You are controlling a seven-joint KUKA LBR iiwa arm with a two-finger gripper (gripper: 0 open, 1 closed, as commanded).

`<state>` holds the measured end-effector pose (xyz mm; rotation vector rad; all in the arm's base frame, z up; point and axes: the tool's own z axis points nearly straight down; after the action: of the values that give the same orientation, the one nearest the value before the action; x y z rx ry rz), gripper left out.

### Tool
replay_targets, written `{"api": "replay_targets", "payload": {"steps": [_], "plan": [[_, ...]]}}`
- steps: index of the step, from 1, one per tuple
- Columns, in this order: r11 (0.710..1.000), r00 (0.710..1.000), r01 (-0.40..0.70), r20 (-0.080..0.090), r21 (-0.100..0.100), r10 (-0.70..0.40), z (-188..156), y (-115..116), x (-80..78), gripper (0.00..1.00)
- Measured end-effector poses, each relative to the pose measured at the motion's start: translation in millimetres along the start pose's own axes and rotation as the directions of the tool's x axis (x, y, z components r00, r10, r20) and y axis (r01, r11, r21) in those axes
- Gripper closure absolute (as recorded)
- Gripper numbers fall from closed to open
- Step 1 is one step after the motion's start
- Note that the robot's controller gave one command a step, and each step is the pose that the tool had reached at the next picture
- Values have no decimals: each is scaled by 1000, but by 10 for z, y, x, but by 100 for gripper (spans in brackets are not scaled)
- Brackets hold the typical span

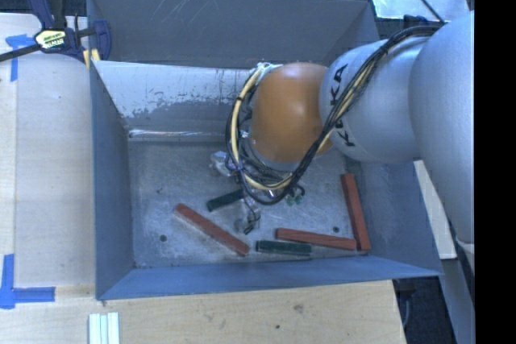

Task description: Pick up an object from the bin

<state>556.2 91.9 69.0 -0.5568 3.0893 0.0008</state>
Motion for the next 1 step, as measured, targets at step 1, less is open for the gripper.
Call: {"api": "replay_targets", "payload": {"steps": [1], "plan": [[1000, 1000, -4, 2, 0, 4, -4, -7, -7, 0]]}}
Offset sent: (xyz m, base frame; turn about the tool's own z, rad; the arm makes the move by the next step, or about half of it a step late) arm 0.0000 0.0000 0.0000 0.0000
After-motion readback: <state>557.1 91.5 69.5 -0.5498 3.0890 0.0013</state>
